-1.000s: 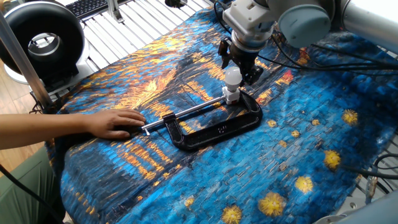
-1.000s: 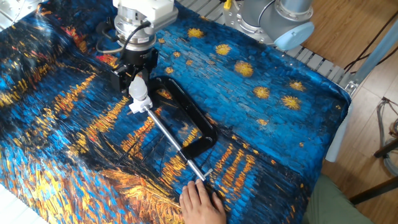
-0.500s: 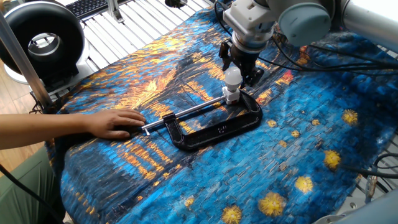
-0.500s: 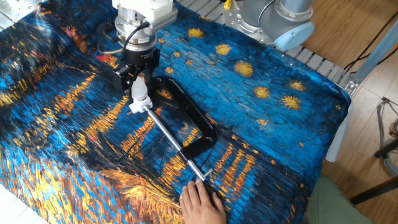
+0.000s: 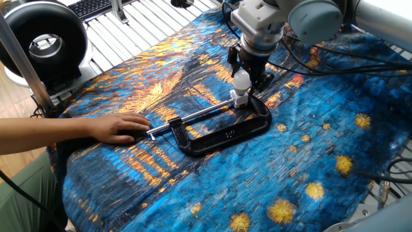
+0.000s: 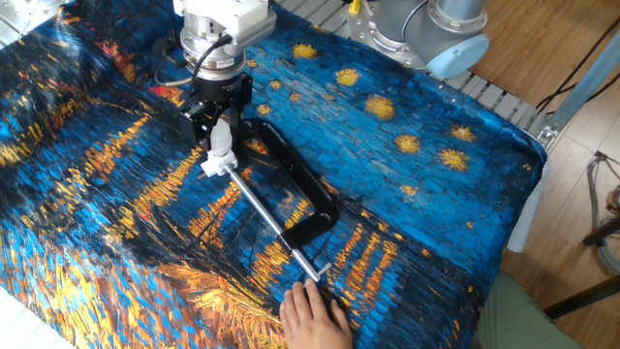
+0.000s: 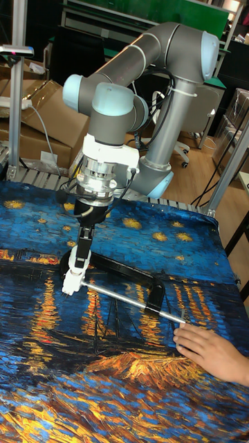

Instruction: Install the light bulb by rotating it

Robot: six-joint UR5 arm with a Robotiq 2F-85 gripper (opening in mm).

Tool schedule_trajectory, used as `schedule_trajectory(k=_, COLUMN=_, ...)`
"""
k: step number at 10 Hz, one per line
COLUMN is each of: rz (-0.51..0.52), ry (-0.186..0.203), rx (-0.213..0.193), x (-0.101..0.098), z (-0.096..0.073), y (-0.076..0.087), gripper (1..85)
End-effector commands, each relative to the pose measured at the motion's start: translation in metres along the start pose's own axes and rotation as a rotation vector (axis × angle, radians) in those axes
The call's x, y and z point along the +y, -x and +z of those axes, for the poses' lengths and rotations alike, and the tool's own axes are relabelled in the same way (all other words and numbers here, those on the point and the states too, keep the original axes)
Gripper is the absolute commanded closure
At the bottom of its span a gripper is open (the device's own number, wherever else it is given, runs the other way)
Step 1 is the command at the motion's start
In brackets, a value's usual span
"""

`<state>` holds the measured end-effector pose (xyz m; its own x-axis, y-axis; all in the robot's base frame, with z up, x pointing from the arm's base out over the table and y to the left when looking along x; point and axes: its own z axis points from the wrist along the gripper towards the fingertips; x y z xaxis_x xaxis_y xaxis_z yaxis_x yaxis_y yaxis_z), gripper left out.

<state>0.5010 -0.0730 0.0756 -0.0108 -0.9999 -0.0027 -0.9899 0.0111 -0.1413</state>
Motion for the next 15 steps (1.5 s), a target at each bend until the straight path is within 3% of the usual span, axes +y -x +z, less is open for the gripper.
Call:
schedule_trajectory(k=1, rz=0.013, ry=0.011, rx=-0.012, x=0.000, z=-0.002, y=0.001, gripper=19.3)
schedule_trajectory(k=4, rz=0.014, ry=0.016, rx=-0.004, x=-0.003, z=-0.004, y=0.000, gripper=21.7)
schedule_trajectory(k=12, rz=0.120, ry=-0.016, rx=-0.008, x=-0.010, z=-0.004, y=-0.003, gripper=46.0)
schedule_trajectory(k=15, rz=0.164, ry=-0.024, rx=0.008, x=-0.011, z=-0.004, y=-0.009, gripper=50.0)
